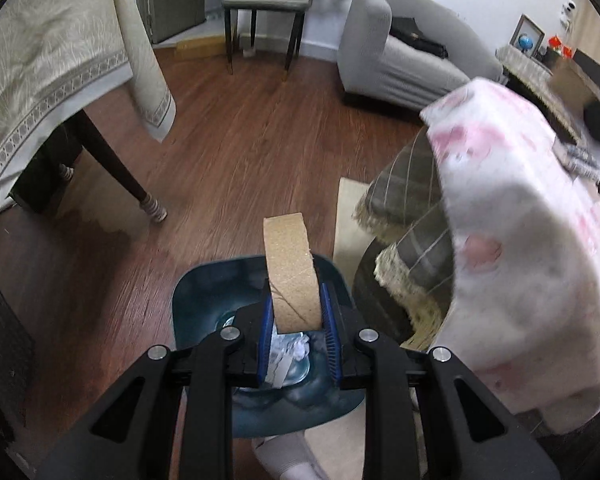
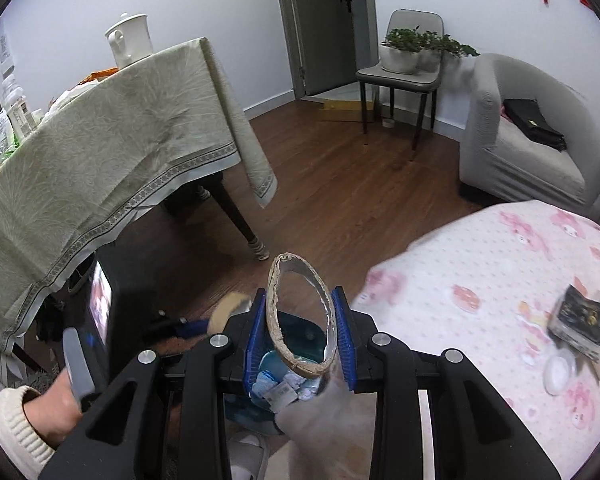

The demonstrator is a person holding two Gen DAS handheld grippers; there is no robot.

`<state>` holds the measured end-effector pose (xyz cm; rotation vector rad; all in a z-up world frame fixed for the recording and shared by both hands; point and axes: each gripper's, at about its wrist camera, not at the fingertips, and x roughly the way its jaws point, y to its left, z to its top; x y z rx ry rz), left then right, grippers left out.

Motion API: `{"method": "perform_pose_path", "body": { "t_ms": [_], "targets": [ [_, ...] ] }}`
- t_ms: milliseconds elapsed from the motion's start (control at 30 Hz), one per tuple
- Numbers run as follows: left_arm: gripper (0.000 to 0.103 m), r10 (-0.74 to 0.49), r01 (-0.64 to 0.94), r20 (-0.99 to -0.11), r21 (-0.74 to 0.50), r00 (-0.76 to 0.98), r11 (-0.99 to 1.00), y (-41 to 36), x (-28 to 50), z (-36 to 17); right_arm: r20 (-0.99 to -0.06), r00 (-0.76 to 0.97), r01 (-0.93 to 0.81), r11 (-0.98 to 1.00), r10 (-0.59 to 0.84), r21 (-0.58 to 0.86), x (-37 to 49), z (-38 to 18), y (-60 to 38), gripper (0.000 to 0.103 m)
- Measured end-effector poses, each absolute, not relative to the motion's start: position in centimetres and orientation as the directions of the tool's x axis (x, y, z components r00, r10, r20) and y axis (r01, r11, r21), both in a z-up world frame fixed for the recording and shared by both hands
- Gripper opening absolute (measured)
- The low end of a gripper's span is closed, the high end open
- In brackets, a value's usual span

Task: Collect trash
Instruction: 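Carry the cardboard strip and tape roll over the teal bin, then open the left gripper to drop the cardboard while the right gripper drops the tape roll into the bin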

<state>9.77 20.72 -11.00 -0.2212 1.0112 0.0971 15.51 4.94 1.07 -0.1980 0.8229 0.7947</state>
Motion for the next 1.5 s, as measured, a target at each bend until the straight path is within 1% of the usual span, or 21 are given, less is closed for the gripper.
{"method": "perform_pose_path", "body": {
  "t_ms": [67, 133, 367, 667, 800, 933, 1167, 1233, 1333, 1500],
  "targets": [
    [0.026, -0.020, -0.170, -0.860, -0.124, 0.511, 0.978, 20.8, 9.6, -11.5, -0.721, 0.409, -0.708, 0.693, 0.560, 0.136, 15.4, 1.0, 5.9, 0.032],
    [0.036, -0.016, -0.162, -0.872, -0.109, 0.490, 0.981, 21.0, 9.2, -12.3, -0.722, 0.404, -0.712, 0.688, 0.562, 0.138, 15.3, 0.9, 6.7, 0.032],
    [0.038, -0.020, -0.168, -0.876, -0.116, 0.482, 0.979, 22.7, 7.8, -12.6, -0.737, 0.387, -0.715, 0.685, 0.553, 0.139, 15.2, 0.1, 8.9, 0.032],
    [0.046, 0.003, -0.262, -0.837, -0.168, 0.548, 0.950, 26.8, 5.1, -10.3, -0.775, 0.349, -0.730, 0.671, 0.527, 0.128, 15.1, -2.1, 12.2, 0.032],
    [0.048, 0.018, -0.278, -0.823, -0.171, 0.567, 0.945, 27.5, 4.3, -9.4, -0.793, 0.333, -0.732, 0.670, 0.510, 0.124, 15.2, -3.2, 13.3, 0.032],
    [0.053, 0.026, -0.294, -0.809, -0.184, 0.587, 0.938, 28.4, 3.5, -8.7, -0.823, 0.306, -0.723, 0.679, 0.478, 0.126, 15.6, -4.9, 14.4, 0.032],
    [0.055, 0.040, -0.302, -0.769, -0.202, 0.639, 0.932, 29.4, 2.7, -6.9, -0.865, 0.271, -0.728, 0.678, 0.422, 0.103, 15.5, -7.4, 15.8, 0.033],
    [0.056, 0.045, -0.304, -0.761, -0.204, 0.647, 0.931, 29.7, 2.6, -6.5, -0.874, 0.264, -0.739, 0.667, 0.408, 0.088, 15.2, -7.7, 16.1, 0.034],
    [0.056, 0.044, -0.312, -0.743, -0.226, 0.667, 0.923, 30.1, 2.3, -5.6, -0.884, 0.265, -0.742, 0.667, 0.386, 0.069, 15.0, -8.1, 16.1, 0.062],
    [0.057, 0.034, -0.312, -0.722, -0.256, 0.691, 0.915, 30.1, 2.4, -4.7, -0.883, 0.280, -0.732, 0.679, 0.377, 0.058, 15.1, -7.5, 15.2, 0.062]
  ]
}}
